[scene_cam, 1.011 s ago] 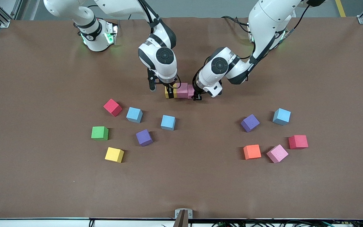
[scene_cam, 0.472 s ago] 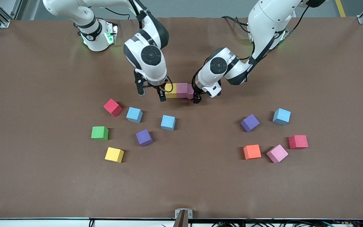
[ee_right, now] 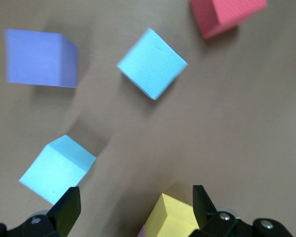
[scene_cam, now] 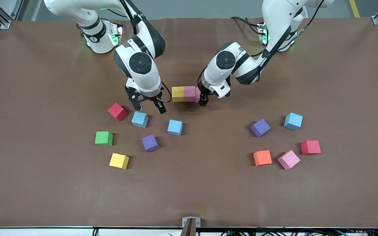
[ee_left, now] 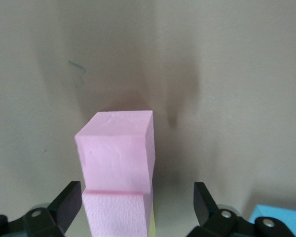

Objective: Arrange 11 blocks into digit 3
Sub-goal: 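Release yellow and grasp the cyan cube with the right gripper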

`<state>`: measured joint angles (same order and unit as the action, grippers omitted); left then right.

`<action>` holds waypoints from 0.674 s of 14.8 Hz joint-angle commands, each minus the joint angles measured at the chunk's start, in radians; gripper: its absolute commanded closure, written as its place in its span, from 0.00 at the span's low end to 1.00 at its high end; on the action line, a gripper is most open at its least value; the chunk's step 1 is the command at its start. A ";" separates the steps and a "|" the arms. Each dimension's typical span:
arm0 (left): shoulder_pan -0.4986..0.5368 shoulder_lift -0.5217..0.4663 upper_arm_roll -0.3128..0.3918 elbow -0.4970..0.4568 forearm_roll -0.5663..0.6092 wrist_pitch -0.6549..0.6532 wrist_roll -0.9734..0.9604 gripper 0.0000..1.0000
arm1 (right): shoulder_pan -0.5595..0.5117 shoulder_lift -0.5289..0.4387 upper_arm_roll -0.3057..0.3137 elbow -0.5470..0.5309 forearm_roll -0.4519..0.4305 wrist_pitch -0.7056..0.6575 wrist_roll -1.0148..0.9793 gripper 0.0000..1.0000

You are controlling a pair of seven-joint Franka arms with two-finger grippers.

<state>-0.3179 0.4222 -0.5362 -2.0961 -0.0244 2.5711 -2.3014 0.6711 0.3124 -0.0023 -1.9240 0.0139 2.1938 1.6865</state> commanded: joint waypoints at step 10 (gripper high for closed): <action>0.034 -0.040 0.064 0.251 0.198 -0.285 0.110 0.00 | -0.005 0.359 0.010 0.436 -0.067 -0.003 -0.520 0.00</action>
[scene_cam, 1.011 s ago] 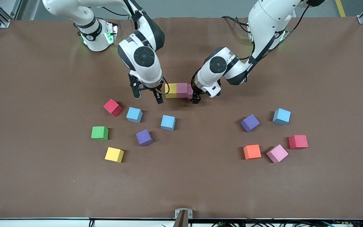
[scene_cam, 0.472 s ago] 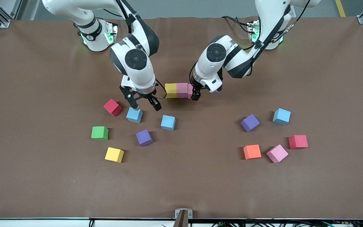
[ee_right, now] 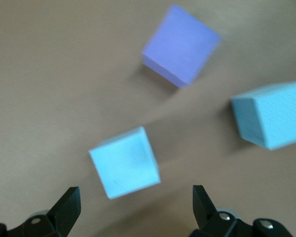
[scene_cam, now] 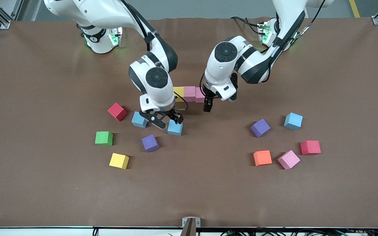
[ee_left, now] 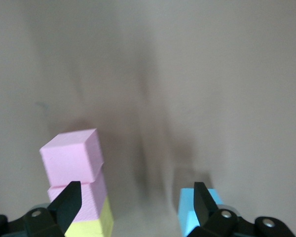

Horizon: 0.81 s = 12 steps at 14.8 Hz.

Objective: Arrange 11 blocks into digit 3
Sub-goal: 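Release yellow and grasp the cyan cube with the right gripper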

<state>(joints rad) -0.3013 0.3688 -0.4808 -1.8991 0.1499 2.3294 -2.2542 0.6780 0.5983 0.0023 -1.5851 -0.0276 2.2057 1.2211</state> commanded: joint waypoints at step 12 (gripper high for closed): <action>0.244 0.082 0.010 0.149 0.025 -0.051 0.634 0.00 | 0.001 0.155 0.007 0.088 -0.080 0.086 -0.193 0.01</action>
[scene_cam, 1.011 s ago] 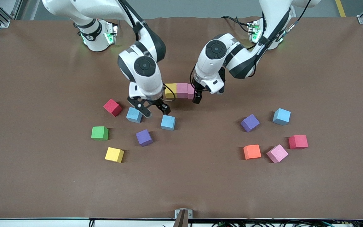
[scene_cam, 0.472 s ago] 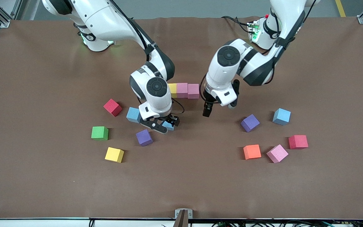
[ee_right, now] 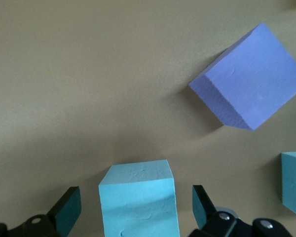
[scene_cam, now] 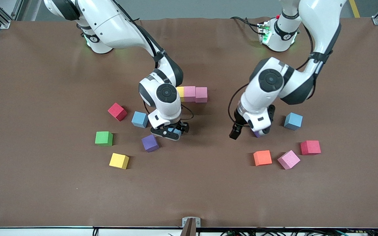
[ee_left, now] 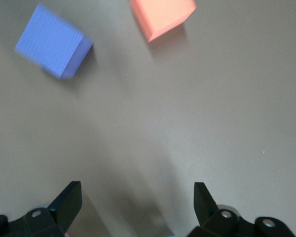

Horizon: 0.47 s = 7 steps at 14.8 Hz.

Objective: Arrange 11 blocks into digit 3
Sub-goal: 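Grasp the purple cube with the left gripper while the right gripper carries cyan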

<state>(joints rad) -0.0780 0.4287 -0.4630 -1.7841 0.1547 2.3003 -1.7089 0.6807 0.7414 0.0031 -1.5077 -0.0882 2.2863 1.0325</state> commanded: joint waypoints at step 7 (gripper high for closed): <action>0.093 0.097 -0.005 0.124 0.020 -0.031 0.385 0.00 | 0.003 0.023 0.011 0.001 0.021 0.009 0.011 0.10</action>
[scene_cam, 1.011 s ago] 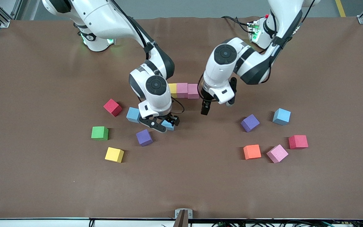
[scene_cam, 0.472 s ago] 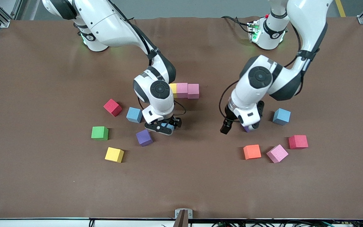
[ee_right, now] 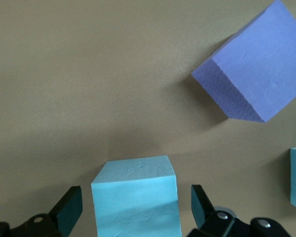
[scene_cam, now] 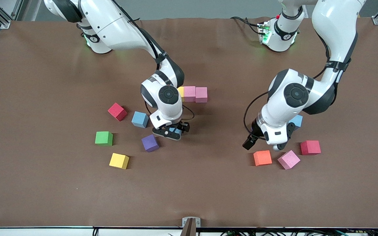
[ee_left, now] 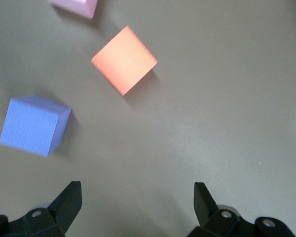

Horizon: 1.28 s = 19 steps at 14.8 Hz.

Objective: Arrange 11 blocks into digit 3
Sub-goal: 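Grasp the purple cube with the left gripper while the right gripper carries cyan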

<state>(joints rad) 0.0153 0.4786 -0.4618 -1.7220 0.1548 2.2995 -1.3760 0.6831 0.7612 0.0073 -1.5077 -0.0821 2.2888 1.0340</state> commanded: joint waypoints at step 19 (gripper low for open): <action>0.071 0.184 0.023 0.178 0.126 -0.204 0.619 0.00 | -0.025 -0.157 0.053 -0.162 0.067 -0.042 -0.227 0.99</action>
<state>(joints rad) 0.0852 0.6643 -0.4360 -1.5248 0.2719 2.1100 -0.6920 0.6736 0.7067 0.0407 -1.5456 -0.0346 2.2365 0.8288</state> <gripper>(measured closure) 0.000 0.427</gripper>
